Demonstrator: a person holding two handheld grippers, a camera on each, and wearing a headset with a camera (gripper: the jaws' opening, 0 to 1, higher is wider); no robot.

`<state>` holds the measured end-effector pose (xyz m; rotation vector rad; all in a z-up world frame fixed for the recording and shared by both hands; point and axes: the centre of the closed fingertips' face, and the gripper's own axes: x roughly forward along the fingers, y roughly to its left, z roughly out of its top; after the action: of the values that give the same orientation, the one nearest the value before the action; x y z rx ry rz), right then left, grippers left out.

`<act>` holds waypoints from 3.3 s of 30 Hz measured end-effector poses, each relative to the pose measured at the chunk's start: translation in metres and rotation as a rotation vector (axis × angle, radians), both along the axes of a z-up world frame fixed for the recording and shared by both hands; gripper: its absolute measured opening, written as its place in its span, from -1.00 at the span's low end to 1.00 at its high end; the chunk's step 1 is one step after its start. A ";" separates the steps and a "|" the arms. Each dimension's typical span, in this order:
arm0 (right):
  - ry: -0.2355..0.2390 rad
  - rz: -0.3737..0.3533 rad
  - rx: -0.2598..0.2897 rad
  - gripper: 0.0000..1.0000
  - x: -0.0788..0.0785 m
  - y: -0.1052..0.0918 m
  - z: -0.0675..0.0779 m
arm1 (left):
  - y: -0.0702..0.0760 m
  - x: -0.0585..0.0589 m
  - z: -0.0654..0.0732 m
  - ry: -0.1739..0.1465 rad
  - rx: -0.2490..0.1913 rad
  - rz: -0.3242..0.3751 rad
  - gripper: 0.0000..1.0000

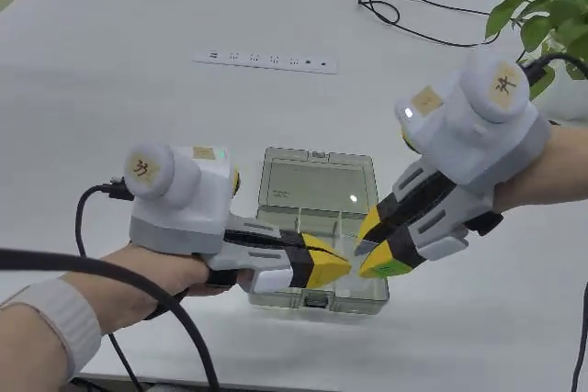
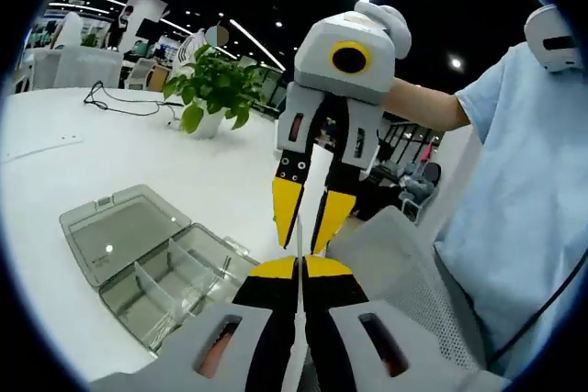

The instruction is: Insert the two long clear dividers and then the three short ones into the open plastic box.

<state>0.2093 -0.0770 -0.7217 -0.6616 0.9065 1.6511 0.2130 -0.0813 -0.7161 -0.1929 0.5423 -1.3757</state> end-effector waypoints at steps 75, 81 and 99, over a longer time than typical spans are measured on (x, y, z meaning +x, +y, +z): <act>-0.030 -0.006 -0.287 -0.97 0.026 -0.020 -0.020 | 0.026 0.021 -0.020 -0.141 0.143 0.102 -0.45; -0.089 -0.024 -0.348 -0.96 0.041 -0.028 -0.030 | 0.038 0.029 -0.025 -0.167 0.189 0.163 -0.03; -0.137 -0.016 -0.416 -0.96 0.059 -0.028 -0.047 | 0.056 0.028 -0.035 -0.138 0.215 0.221 0.26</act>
<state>0.2686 -0.1051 -0.7682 -1.0332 1.1620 1.3922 0.2412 -0.0256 -0.7516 0.0173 0.5324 -1.0987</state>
